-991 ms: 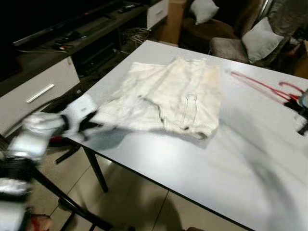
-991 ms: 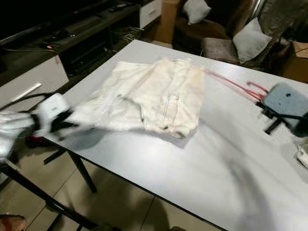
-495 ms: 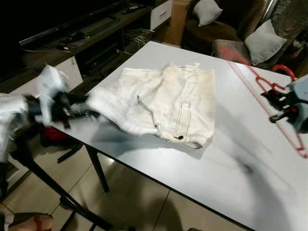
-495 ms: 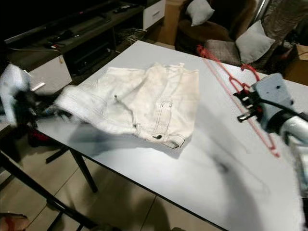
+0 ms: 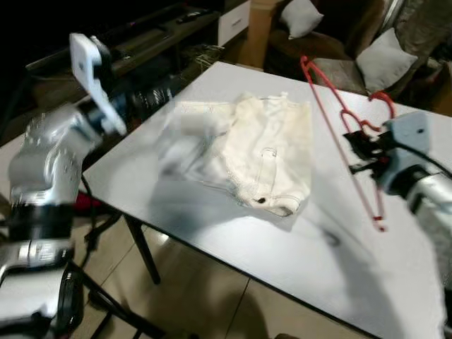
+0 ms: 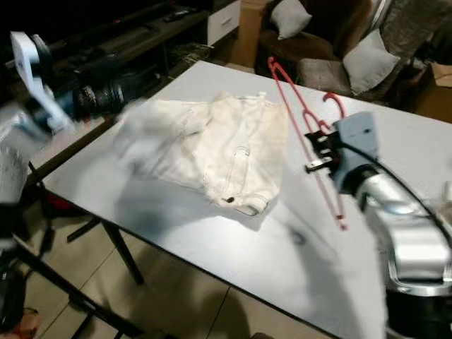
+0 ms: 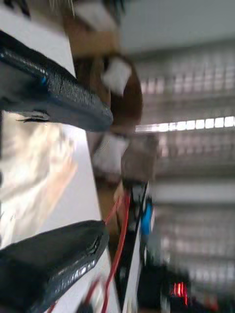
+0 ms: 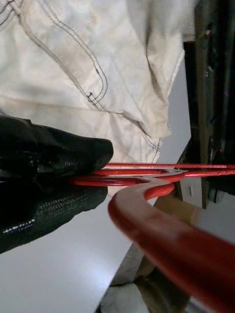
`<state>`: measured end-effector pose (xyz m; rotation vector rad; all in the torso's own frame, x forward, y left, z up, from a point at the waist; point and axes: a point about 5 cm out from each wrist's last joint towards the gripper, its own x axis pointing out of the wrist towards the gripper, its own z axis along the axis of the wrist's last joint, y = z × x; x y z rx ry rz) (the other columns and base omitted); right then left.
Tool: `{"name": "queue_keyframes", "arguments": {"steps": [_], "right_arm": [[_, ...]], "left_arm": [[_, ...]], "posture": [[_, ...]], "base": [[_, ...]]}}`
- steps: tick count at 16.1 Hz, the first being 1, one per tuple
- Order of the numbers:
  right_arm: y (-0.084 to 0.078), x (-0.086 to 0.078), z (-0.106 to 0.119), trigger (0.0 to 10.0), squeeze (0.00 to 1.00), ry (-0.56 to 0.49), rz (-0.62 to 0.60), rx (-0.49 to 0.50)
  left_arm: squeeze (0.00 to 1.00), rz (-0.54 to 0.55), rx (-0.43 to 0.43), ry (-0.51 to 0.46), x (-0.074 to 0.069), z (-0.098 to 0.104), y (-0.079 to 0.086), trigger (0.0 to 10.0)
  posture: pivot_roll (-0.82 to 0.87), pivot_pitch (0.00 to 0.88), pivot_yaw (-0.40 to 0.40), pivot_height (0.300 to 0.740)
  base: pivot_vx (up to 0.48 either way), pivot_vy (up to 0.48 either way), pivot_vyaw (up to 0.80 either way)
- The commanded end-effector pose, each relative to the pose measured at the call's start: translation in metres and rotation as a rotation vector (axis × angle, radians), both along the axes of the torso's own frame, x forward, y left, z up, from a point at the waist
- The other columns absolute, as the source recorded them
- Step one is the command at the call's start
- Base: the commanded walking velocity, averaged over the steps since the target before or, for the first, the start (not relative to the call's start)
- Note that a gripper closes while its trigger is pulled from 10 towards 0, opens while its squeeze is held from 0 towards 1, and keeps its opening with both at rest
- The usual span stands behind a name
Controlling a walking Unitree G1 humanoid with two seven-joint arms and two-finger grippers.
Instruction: Hang hanger
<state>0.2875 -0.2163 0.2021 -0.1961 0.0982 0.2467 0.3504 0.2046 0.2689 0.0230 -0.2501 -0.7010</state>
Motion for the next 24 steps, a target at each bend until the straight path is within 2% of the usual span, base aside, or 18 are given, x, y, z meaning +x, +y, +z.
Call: {"name": "queue_keyframes", "arguments": {"steps": [1,2,3,5,6,7,8,9,10,11,13,14,15,17,19,21,23,24], "right_arm": [[0.013,0.009,0.006,10.0,0.00,-0.026,0.020,0.054],[0.021,0.018,0.009,10.0,0.00,-0.026,0.037,0.132],[0.027,0.028,0.014,10.0,0.00,-0.018,0.047,0.203],[0.037,0.042,0.020,10.0,0.00,0.011,0.055,0.335],[0.038,0.051,0.023,10.0,0.00,0.024,0.020,0.422],[0.040,0.056,0.026,10.0,0.00,0.020,0.003,0.464],[0.041,0.058,0.027,10.0,0.00,0.018,-0.002,0.479],[0.047,0.063,0.029,10.0,0.00,0.041,0.016,0.611],[0.047,0.063,0.029,10.0,0.00,0.041,0.016,0.611],[0.063,0.074,0.020,10.0,0.00,0.137,0.065,0.766],[0.071,0.081,0.011,10.0,0.00,0.203,0.061,0.798],[0.078,0.087,-0.003,10.0,0.00,0.300,0.036,0.828],[0.082,0.090,-0.012,10.0,0.00,0.368,0.014,0.834],[0.084,0.087,-0.040,10.0,0.00,0.529,-0.072,0.837],[0.078,0.081,-0.061,10.0,0.00,0.612,-0.123,0.856],[0.068,0.077,-0.074,10.0,0.00,0.646,-0.171,0.837],[0.044,0.071,-0.090,10.0,0.00,0.683,-0.265,0.856],[0.030,0.068,-0.096,10.0,0.00,0.683,-0.311,0.827]], "left_arm": [[1.00,0.114,0.088,0.031,0.012,-0.012,0.000,10.0],[0.80,0.161,0.124,0.038,0.019,-0.015,-0.003,10.0],[0.00,0.229,0.136,0.043,0.026,-0.016,-0.004,10.0],[0.00,0.340,0.171,0.012,0.035,-0.014,-0.005,10.0],[0.00,0.353,0.102,0.005,0.036,-0.008,-0.004,10.0],[0.00,0.295,0.096,0.004,0.034,-0.006,-0.005,10.0],[0.00,0.229,0.164,0.007,0.031,-0.008,-0.006,10.0],[1.00,0.091,0.379,0.018,0.018,-0.016,0.001,10.0],[1.00,0.091,0.379,0.018,0.018,-0.016,0.001,10.0],[1.00,0.080,0.198,0.057,0.020,-0.014,0.005,10.0],[1.00,0.083,0.208,0.094,0.022,-0.028,0.000,10.0],[0.50,0.121,0.199,0.153,0.027,-0.049,-0.009,10.0],[0.00,0.148,0.239,0.187,0.029,-0.062,-0.015,10.0],[0.00,0.170,0.350,0.260,0.025,-0.096,-0.024,10.0],[0.00,0.143,0.435,0.311,0.016,-0.120,-0.027,10.0],[0.00,0.128,0.481,0.335,0.011,-0.133,-0.026,10.0],[0.00,0.147,0.497,0.330,0.010,-0.139,-0.025,10.0],[0.00,0.155,0.485,0.308,0.011,-0.136,-0.025,10.0]], "posture": [[-0.15,0.000,0.051,0.740],[-0.15,0.000,0.051,0.740],[-0.15,0.000,0.049,0.740],[-0.16,0.000,0.055,0.740],[-0.16,0.000,0.055,0.740],[-0.16,0.000,0.056,0.740],[-0.15,0.000,0.052,0.740],[-0.14,0.000,0.046,0.740],[-0.14,0.000,0.046,0.740],[-0.13,0.000,0.036,0.740],[-0.12,0.000,0.030,0.740],[-0.11,0.000,0.024,0.740],[-0.11,0.000,0.022,0.740],[-0.11,0.000,0.022,0.740],[-0.12,0.000,0.024,0.740],[-0.12,0.000,0.023,0.740],[-0.12,0.000,0.021,0.740],[-0.12,0.000,0.021,0.740]], "base": [[0.000,0.000,0.00],[0.000,0.000,0.00],[0.000,0.000,0.00],[0.000,0.000,0.00],[0.000,0.000,0.00],[0.000,0.000,0.00],[0.000,0.000,0.00],[0.000,0.000,0.00],[0.000,0.000,0.00],[0.000,0.000,0.00],[0.000,0.000,0.00],[0.000,0.000,0.00],[0.000,0.000,0.00],[0.000,0.000,0.00],[0.000,0.000,0.00],[0.000,0.000,0.00],[0.000,0.000,0.00],[0.000,0.000,0.00]]}}
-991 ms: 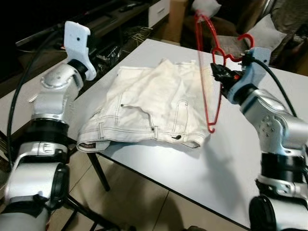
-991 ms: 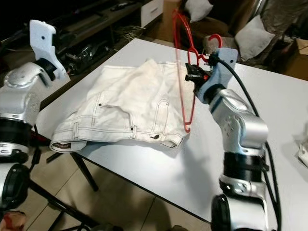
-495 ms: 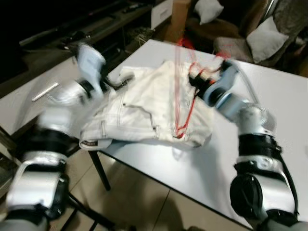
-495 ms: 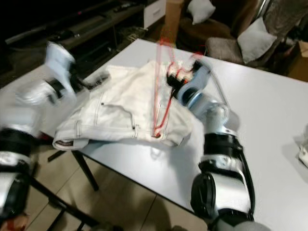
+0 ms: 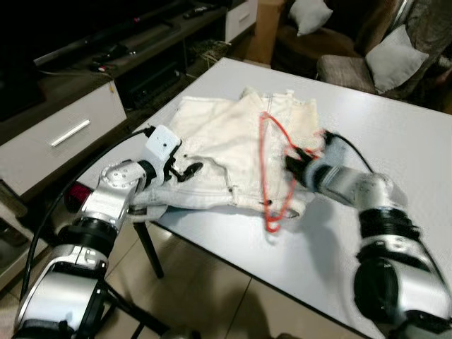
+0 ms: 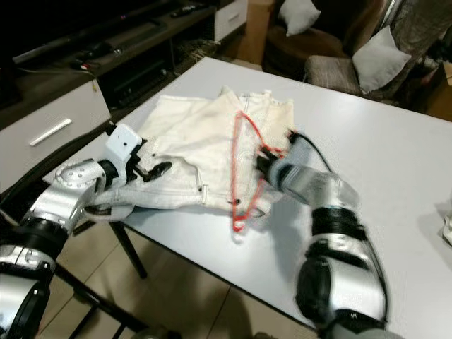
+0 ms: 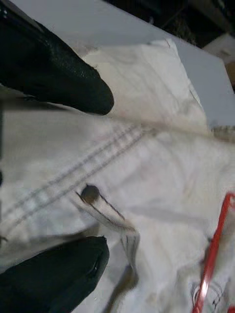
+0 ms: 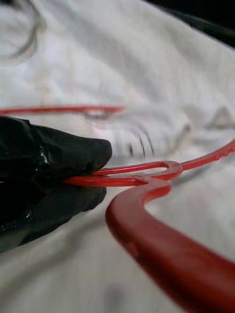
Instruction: Hang hanger
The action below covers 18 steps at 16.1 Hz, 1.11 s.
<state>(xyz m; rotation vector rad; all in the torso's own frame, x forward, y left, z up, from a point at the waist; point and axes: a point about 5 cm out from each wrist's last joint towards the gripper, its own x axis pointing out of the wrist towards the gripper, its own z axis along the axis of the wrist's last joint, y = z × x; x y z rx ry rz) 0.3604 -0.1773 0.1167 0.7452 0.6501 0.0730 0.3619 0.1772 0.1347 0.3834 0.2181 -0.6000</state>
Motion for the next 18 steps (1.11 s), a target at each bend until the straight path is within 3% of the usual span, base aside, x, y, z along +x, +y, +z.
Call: {"name": "queue_keyframes", "arguments": {"steps": [1,3,4,5,6,8,9,11,14,16,17,18], "right_arm": [[-0.015,-0.007,-0.013,10.0,0.00,0.053,-0.042,-0.040],[-0.042,-0.013,-0.016,10.0,0.00,0.060,-0.107,-0.125],[-0.064,-0.017,-0.013,10.0,0.00,0.047,-0.156,-0.197],[-0.073,-0.019,-0.011,10.0,0.00,0.040,-0.175,-0.223],[-0.100,-0.026,0.004,10.0,0.00,0.005,-0.224,-0.285],[-0.111,-0.030,0.015,10.0,0.00,-0.023,-0.233,-0.323],[-0.110,-0.032,0.025,10.0,0.00,-0.069,-0.224,-0.289],[-0.084,-0.030,0.035,10.0,0.00,-0.144,-0.119,-0.192],[-0.035,-0.030,0.019,10.0,0.00,-0.133,0.052,-0.155],[-0.027,-0.029,0.026,10.0,0.00,-0.172,0.077,-0.109],[-0.026,-0.028,0.036,10.0,0.00,-0.218,0.079,-0.086],[-0.037,-0.026,0.076,10.0,0.00,-0.393,0.048,-0.093]], "left_arm": [[0.00,0.008,0.003,-0.019,0.000,0.000,0.001,10.0],[0.00,-0.004,-0.041,-0.094,0.004,0.014,-0.004,10.0],[0.00,0.002,-0.080,-0.147,0.007,0.024,-0.007,10.0],[0.00,0.005,-0.093,-0.166,0.009,0.028,-0.008,10.0],[0.00,-0.013,-0.146,-0.204,0.012,0.037,-0.015,10.0],[0.00,-0.022,-0.156,-0.222,0.013,0.041,-0.018,10.0],[0.00,-0.024,-0.168,-0.226,0.014,0.043,-0.020,10.0],[0.00,-0.028,-0.180,-0.212,0.015,0.041,-0.021,10.0],[0.00,-0.037,-0.184,-0.213,0.012,0.040,-0.022,10.0],[0.00,-0.062,-0.220,-0.205,0.011,0.042,-0.026,10.0],[0.00,-0.090,-0.255,-0.191,0.010,0.042,-0.033,10.0],[0.00,-0.213,-0.393,-0.094,0.004,0.033,-0.072,10.0]], "posture": [[-0.12,0.000,0.021,0.740],[-0.13,0.000,0.024,0.740],[-0.14,0.000,0.028,0.740],[-0.14,0.000,0.029,0.740],[-0.15,0.000,0.031,0.740],[-0.15,0.000,0.032,0.740],[-0.17,0.000,0.041,0.740],[-0.17,0.000,0.041,0.740],[-0.18,0.000,0.050,0.740],[-0.17,0.000,0.040,0.740],[-0.16,0.000,0.033,0.740],[-0.15,0.000,0.028,0.740]], "base": [[0.000,0.000,0.00],[0.000,0.000,0.00],[0.000,0.000,0.00],[0.000,0.000,0.00],[0.000,0.000,0.00],[0.000,0.000,0.00],[0.000,0.000,0.00],[0.000,0.000,0.00],[0.000,0.000,0.00],[0.000,0.000,0.00],[0.000,0.000,0.00],[0.000,0.000,0.00]]}}
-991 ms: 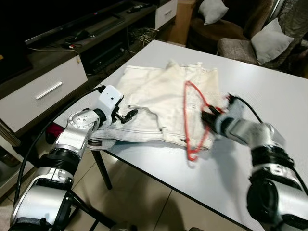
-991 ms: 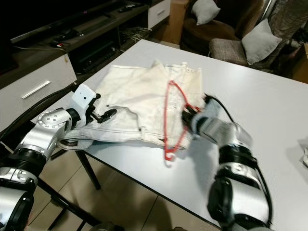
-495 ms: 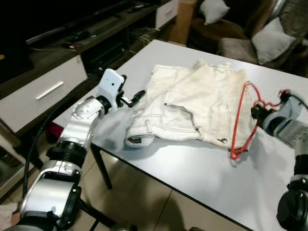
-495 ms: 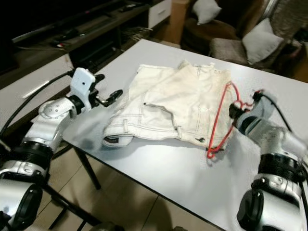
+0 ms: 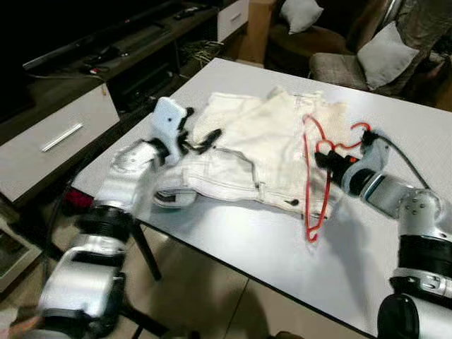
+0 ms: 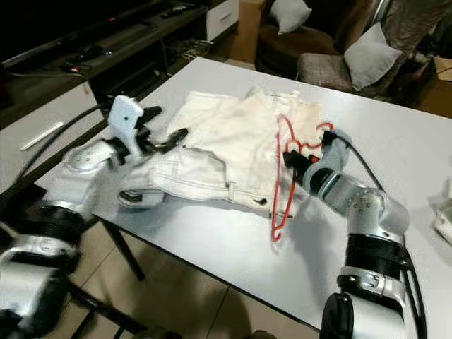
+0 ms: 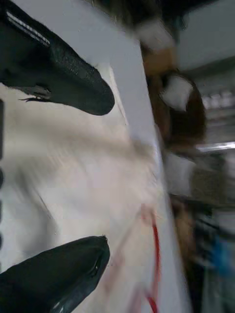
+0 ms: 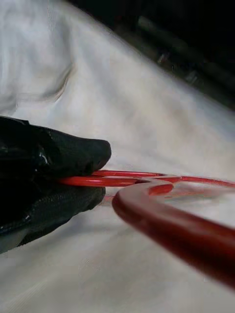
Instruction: Hang hanger
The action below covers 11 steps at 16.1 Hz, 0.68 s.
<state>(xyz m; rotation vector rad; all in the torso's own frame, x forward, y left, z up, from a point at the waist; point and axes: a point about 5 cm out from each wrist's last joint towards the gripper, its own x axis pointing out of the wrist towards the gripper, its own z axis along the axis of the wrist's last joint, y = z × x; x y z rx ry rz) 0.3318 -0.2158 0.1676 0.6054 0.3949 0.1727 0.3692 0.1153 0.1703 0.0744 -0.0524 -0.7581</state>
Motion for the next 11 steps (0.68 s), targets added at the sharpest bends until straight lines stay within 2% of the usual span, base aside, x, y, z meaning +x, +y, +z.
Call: {"name": "queue_keyframes", "arguments": {"steps": [1,2,3,4,5,7,8,9,10,11], "right_arm": [[-0.003,0.002,0.036,10.0,0.00,-0.156,0.011,-0.010],[-0.008,-0.002,0.051,10.0,0.00,-0.213,0.002,-0.056],[-0.013,-0.010,0.064,10.0,0.00,-0.251,0.006,-0.134],[-0.019,-0.021,0.072,10.0,0.00,-0.275,0.011,-0.228],[-0.022,-0.025,0.075,10.0,0.00,-0.281,0.013,-0.258],[-0.035,-0.046,0.081,10.0,0.00,-0.291,0.002,-0.386],[-0.036,-0.049,0.080,10.0,0.00,-0.289,-0.004,-0.396],[-0.038,-0.052,0.079,10.0,0.00,-0.283,-0.009,-0.403],[-0.039,-0.058,0.074,10.0,0.00,-0.253,-0.021,-0.426],[-0.039,-0.061,0.066,10.0,0.00,-0.230,-0.038,-0.450]], "left_arm": [[0.00,-0.075,0.027,0.068,-0.004,-0.013,-0.018,10.0],[0.00,-0.066,0.190,0.126,-0.005,-0.037,-0.020,10.0],[0.00,0.015,0.285,0.189,-0.004,-0.055,-0.010,10.0],[0.00,0.105,0.368,0.217,-0.002,-0.065,0.007,10.0],[0.00,0.132,0.407,0.218,-0.003,-0.068,0.013,10.0],[0.00,0.163,0.506,0.253,-0.008,-0.077,0.043,10.0],[0.00,0.167,0.520,0.256,-0.009,-0.078,0.048,10.0],[0.00,0.169,0.517,0.253,-0.009,-0.077,0.052,10.0],[0.00,0.115,0.388,0.187,-0.008,-0.065,0.049,10.0],[0.00,0.030,0.133,0.122,-0.006,-0.041,0.039,10.0]], "posture": [[-0.16,0.000,0.034,0.740],[-0.17,0.000,0.044,0.740],[-0.18,0.000,0.057,0.740],[-0.19,0.000,0.069,0.740],[-0.19,0.000,0.069,0.740],[-0.20,0.000,0.074,0.740],[-0.20,0.000,0.073,0.740],[-0.20,0.000,0.070,0.740],[-0.20,0.000,0.063,0.740],[-0.20,0.000,0.063,0.740]], "base": [[0.000,0.000,0.00],[0.000,0.000,0.00],[0.000,0.000,0.00],[0.000,0.000,0.00],[0.000,0.000,0.00],[0.000,0.000,0.00],[0.000,0.000,0.00],[0.000,0.000,0.00],[0.000,0.000,0.00],[0.000,0.000,0.00]]}}
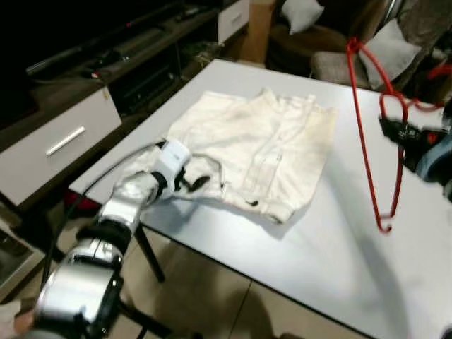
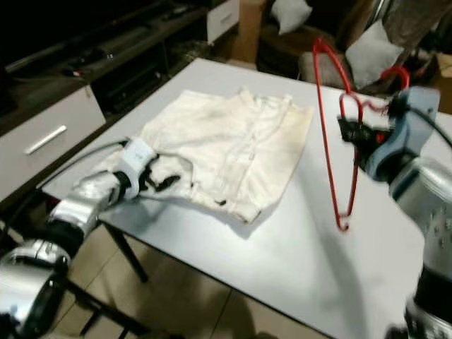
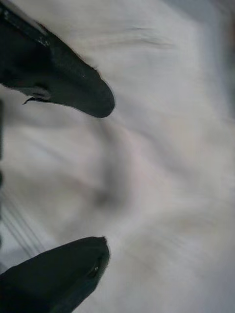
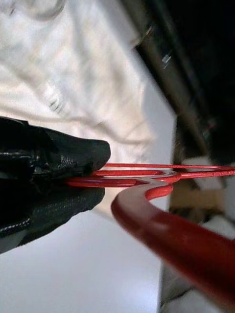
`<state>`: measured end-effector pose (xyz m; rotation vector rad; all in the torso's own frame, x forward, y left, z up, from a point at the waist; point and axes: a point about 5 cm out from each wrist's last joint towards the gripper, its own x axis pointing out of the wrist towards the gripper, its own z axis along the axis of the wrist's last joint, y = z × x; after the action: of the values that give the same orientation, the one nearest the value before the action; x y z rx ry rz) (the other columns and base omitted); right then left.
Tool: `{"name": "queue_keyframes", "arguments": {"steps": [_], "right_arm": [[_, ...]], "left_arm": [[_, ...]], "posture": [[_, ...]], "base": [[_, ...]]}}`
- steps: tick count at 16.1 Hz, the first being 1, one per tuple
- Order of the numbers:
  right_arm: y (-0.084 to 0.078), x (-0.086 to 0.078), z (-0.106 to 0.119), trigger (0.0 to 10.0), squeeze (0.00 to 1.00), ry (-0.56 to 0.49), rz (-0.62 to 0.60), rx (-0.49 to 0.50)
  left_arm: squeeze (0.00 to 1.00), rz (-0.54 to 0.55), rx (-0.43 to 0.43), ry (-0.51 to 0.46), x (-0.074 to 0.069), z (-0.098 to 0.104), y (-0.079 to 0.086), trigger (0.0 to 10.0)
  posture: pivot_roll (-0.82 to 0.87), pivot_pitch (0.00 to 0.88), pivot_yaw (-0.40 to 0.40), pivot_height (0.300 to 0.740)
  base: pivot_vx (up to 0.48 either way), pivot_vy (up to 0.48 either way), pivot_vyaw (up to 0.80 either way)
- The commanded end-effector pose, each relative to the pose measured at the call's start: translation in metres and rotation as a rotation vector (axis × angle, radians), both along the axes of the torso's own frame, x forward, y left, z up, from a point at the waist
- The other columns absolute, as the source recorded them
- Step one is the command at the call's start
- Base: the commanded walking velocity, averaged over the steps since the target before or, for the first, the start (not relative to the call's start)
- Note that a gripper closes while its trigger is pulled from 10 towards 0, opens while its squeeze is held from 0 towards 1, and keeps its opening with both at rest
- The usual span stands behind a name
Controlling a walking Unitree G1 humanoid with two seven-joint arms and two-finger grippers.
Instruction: Hang hanger
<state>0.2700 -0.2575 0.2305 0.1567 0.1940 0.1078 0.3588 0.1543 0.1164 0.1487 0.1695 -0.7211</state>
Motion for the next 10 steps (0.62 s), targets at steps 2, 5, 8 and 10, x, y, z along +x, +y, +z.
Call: {"name": "queue_keyframes", "arguments": {"steps": [2,5,8,10], "right_arm": [[0.012,-0.002,-0.007,10.0,0.00,0.018,-0.003,-0.019],[0.031,-0.007,-0.012,10.0,0.00,0.012,-0.006,-0.087],[0.059,-0.018,-0.022,10.0,0.00,-0.072,-0.066,-0.171],[0.066,-0.021,-0.024,10.0,0.00,-0.107,-0.022,-0.209]], "left_arm": [[0.00,-0.139,-0.227,-0.121,-0.003,0.040,-0.012,10.0],[1.00,-0.142,-0.307,-0.199,-0.015,0.070,-0.019,10.0],[1.00,0.079,-0.220,-0.274,-0.031,0.074,-0.013,10.0],[1.00,0.154,-0.186,-0.250,-0.044,0.064,-0.008,10.0]], "posture": [[-0.19,0.000,0.052,0.740],[-0.19,0.000,0.043,0.740],[-0.16,0.000,0.025,0.740],[-0.16,0.000,0.024,0.740]], "base": [[0.000,0.000,0.00],[0.000,0.000,0.00],[0.000,0.000,0.00],[0.000,0.000,0.00]]}}
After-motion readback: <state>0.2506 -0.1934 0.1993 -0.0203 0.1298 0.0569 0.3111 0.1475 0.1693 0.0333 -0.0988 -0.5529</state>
